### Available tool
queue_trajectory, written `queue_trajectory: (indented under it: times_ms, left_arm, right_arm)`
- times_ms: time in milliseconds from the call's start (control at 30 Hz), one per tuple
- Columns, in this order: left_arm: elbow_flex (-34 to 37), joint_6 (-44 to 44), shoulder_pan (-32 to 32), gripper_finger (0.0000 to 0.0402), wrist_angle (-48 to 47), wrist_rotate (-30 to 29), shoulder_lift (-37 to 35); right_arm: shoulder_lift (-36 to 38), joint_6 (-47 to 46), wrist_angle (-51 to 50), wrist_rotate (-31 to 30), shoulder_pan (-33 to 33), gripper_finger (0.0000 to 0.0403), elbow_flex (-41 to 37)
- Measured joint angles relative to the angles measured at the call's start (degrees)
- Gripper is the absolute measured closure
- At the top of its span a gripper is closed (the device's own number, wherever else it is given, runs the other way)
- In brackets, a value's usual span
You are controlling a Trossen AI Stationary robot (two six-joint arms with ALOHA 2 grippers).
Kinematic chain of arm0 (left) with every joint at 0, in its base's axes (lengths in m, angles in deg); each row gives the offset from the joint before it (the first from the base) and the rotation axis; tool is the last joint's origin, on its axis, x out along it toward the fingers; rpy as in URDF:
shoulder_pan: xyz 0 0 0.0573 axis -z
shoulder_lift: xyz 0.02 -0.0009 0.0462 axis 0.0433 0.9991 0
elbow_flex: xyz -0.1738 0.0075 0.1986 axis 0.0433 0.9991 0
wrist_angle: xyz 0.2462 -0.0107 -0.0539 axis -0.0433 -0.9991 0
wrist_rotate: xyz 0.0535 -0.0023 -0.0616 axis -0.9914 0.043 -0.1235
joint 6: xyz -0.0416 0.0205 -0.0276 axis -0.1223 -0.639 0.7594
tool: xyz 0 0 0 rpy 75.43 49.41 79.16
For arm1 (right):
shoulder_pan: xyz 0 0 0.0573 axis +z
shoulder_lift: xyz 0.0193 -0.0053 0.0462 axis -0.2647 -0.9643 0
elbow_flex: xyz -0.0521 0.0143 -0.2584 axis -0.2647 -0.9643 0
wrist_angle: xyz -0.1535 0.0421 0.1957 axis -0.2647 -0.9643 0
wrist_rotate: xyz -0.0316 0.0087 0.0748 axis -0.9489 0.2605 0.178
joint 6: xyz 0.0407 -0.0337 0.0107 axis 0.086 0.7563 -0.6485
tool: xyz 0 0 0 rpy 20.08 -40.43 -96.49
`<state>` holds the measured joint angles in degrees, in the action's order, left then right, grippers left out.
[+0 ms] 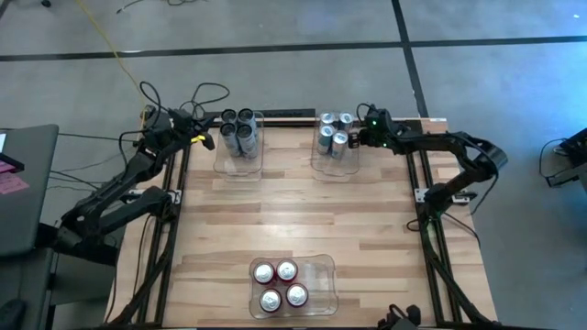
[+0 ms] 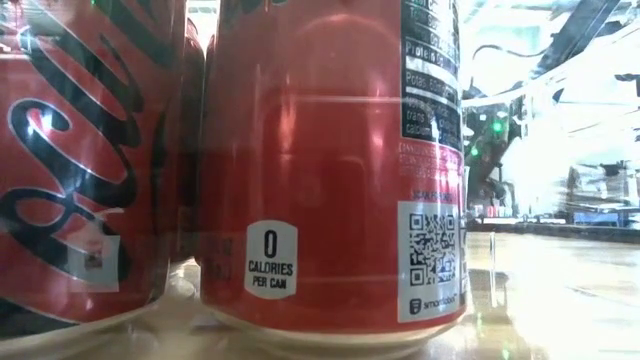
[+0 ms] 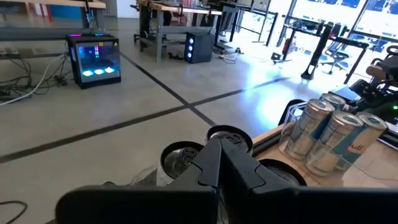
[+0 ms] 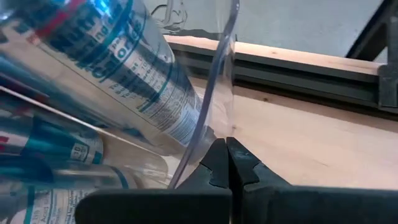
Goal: Sort soda cans
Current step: Move the top right transparent bin to the top center
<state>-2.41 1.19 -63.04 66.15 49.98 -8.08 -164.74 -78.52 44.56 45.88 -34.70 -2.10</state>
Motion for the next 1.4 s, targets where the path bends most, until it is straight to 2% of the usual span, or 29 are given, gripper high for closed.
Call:
queue_trajectory:
  times_ms: [533,1200,1400]
  left_arm:
    - [0.00,0.17,0.00,0.0401,0.02,0.00,0.00]
    - [0.00,-0.04,0.00,0.0401,-2.10,0.00,0.02]
    - [0.00,-0.86,0.00,0.0401,-2.23,0.00,-0.01]
  right_arm:
    - [0.00,1.17,7.11,0.44,2.95,0.0403,-0.02]
    - [0.04,-1.04,8.46,1.62,8.72,0.0403,3.30]
    - [0.63,-1.65,7.85,-2.14,9.92,0.0403,3.30]
